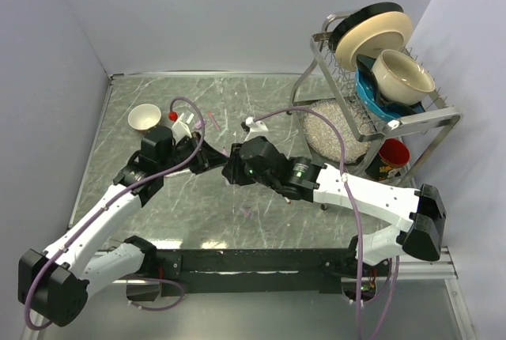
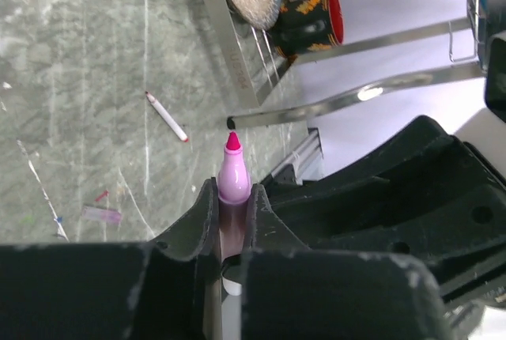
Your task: Insert the pens into the pen caps
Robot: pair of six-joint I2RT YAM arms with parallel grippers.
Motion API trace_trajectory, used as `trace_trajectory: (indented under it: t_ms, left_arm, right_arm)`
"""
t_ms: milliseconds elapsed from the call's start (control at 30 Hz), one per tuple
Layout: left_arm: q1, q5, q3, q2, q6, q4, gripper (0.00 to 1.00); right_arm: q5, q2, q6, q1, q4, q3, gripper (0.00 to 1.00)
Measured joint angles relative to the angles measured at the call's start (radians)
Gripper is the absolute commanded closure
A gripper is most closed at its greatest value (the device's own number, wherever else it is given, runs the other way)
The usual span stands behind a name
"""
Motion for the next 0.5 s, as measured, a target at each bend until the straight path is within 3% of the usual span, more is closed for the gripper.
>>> trace_trajectory:
  t_ms: [67, 167, 333, 500]
  left_arm:
    - [0.001, 0.014, 0.000, -0.005, -0.002, 0.005, 0.99]
    - [0.005, 0.045, 0.000, -0.024, 0.014, 0.011, 0.99]
    - [0.006, 0.133, 0.000, -0.081, 0.034, 0.048, 0.99]
    - [0.006, 0.248, -0.023, -0.140, -0.025, 0.208, 0.99]
  right_arm:
    - [-0.007, -0.004, 0.000, 0.000, 0.007, -0.003, 0.49]
    - [-0.057, -0.049, 0.007, -0.001, 0.067, -0.059, 0.38]
    - [-0.172, -0.198, 0.017, 0.006, 0.166, -0.177, 0.38]
    - [-0.269, -0.303, 0.053, 0.008, 0.308, -0.261, 0.46]
